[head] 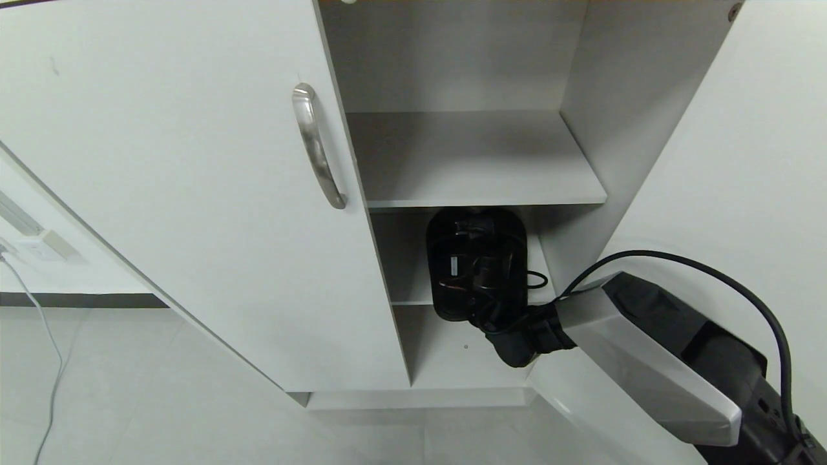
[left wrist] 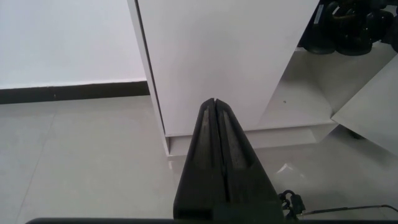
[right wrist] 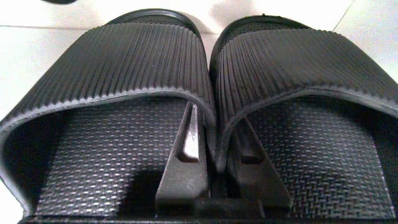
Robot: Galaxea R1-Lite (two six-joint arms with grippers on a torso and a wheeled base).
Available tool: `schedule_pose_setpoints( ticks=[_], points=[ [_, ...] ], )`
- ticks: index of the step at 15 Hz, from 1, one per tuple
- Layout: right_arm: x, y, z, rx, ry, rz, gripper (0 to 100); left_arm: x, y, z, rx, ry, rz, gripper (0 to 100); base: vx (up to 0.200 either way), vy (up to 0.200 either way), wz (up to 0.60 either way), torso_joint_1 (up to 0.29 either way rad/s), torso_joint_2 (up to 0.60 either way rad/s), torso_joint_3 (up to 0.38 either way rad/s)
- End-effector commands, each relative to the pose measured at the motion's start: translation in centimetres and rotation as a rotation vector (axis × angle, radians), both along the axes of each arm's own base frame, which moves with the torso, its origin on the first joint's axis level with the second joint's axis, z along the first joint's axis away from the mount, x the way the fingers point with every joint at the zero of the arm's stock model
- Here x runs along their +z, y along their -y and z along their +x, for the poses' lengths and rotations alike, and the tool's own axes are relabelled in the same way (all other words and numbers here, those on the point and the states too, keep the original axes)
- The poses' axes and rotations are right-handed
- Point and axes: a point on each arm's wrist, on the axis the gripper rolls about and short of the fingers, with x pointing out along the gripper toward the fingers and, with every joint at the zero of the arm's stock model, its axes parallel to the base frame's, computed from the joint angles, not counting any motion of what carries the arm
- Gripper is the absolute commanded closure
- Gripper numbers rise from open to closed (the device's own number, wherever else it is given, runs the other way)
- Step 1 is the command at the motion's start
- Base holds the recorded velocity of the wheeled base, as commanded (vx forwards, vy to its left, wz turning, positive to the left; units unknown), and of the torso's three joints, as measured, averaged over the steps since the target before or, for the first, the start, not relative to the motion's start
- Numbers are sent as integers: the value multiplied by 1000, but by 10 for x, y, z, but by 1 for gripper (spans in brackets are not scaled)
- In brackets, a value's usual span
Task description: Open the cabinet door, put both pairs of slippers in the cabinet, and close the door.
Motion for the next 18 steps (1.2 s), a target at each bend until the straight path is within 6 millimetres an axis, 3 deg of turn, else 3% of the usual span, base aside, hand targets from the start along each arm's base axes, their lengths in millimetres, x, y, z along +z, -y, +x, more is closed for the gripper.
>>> schedule_pose_setpoints(
  ticks=[1,5,6,14,18],
  points=[
    [-2,0,1,0,-3,-3,100,0,0,0,1,-1,0,100,0,0,0,0,0,0],
    [-11,-1,2,2,-19,-14,100,0,0,0,0,-1,0,100,0,0,0,0,0,0],
    [-13,-1,2,2,-21,-16,0,0,0,0,0,-1,0,100,0,0,0,0,0,0],
    [-8,3,-15,17,-20,-17,0,0,0,0,0,-1,0,100,0,0,0,0,0,0],
    [2,5,-39,45,1,1,0,0,0,0,1,-1,0,100,0,0,0,0,0,0]
  ],
)
